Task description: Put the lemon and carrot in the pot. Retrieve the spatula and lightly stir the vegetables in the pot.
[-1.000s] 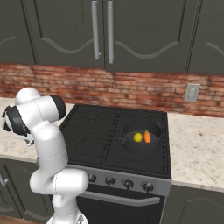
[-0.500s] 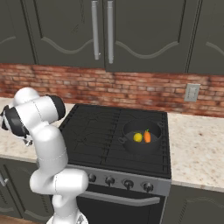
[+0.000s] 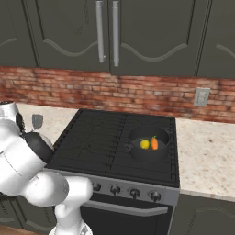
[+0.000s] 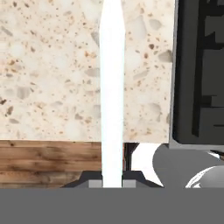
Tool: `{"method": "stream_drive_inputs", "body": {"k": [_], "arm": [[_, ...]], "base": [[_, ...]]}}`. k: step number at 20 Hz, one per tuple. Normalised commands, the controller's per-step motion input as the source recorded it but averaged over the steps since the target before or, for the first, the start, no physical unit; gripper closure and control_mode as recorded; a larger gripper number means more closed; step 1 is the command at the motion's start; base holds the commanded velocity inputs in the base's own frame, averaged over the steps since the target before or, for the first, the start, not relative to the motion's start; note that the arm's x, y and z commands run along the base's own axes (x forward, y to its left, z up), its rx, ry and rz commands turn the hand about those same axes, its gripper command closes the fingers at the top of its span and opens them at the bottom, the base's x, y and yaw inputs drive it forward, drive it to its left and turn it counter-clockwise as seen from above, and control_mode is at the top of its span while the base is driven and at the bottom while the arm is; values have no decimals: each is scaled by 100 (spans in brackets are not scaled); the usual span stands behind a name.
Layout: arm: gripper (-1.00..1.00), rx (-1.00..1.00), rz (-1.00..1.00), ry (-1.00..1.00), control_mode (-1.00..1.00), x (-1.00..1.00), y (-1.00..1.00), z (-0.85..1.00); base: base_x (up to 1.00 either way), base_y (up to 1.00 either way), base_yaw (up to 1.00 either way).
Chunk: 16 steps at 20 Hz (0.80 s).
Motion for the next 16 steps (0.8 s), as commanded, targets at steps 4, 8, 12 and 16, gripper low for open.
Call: {"method": "stream_drive_inputs", "body": {"k": [4, 8, 12, 16], "arm": [[100, 0, 8, -13, -100, -99, -71, 100], [100, -3, 9, -1, -100, -44, -75, 100], [100, -1, 4, 6, -100, 0, -86, 85], [100, -2, 2, 10, -100, 0, -91, 79]], "base": [[0, 0, 0], [0, 0, 0], [0, 0, 0], [0, 0, 0]]}}
